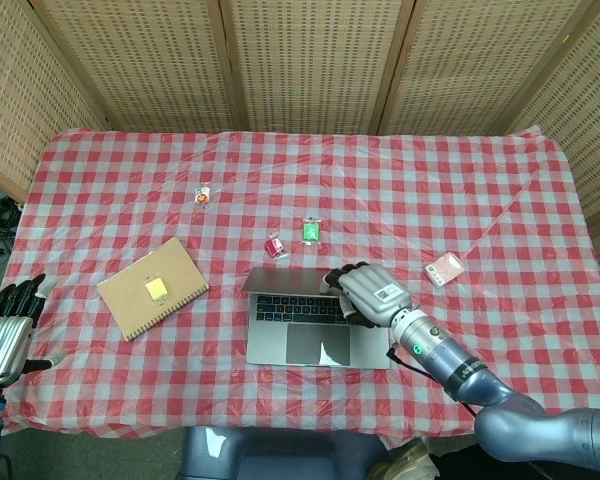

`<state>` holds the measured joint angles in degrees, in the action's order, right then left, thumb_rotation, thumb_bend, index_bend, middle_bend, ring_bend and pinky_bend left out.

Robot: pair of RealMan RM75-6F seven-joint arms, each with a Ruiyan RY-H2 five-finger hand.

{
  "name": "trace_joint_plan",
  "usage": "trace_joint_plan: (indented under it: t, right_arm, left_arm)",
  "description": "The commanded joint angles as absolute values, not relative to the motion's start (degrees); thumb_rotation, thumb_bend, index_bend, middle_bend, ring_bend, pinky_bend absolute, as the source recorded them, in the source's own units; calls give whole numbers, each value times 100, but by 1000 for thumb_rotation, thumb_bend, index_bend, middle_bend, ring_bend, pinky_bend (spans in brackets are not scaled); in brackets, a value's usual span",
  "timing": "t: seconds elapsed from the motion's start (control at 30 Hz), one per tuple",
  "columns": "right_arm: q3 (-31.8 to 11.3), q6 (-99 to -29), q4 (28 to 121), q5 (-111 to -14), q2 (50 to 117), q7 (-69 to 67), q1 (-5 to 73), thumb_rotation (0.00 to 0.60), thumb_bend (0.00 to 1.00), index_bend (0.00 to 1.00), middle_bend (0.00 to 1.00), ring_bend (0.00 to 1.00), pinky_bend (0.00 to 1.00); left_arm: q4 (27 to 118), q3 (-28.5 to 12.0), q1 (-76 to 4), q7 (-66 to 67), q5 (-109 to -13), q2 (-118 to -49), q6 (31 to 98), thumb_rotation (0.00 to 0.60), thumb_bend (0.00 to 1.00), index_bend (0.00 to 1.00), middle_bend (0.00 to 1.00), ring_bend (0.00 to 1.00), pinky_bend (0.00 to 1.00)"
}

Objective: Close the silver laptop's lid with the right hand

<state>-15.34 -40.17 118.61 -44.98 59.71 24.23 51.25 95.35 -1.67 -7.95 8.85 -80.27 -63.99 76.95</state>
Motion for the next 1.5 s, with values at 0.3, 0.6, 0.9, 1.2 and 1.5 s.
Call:
trace_joint_plan:
  t: [0.3,0.6,0.9,1.2,1.5]
  right_arm:
    - [-824,-3295,11577,-6335,6104,2244,4950,600,1000,349,387,285,317]
    - [-242,-3361,10815,-7804,6615,2465,4856,600,1000,354,388,285,317]
    - [285,-3645,10050,-8929,6921,1895,4660,600,1000,354,388,285,317]
    - [342,-5190,9737,-10090,6650,1363,4390,600,1000,353,388,285,320]
    - [-162,-7471,10119,-9822,5873,1328,3348,600,140,18,56,42,19]
  left_arm:
    - [9543,-150,-819,981,-7991,-6434,7654,600,0,0,0,0,0]
    - [9496,-142,-845,1041,-7898,-6480,7571,600,0,0,0,0,0]
    - [9466,-132,-875,1140,-7829,-6542,7511,600,0,0,0,0,0]
    - [9498,-128,-878,1123,-7819,-6537,7524,600,0,0,0,0,0]
    - [9484,-145,-797,924,-8095,-6487,7861,600,0,0,0,0,0]
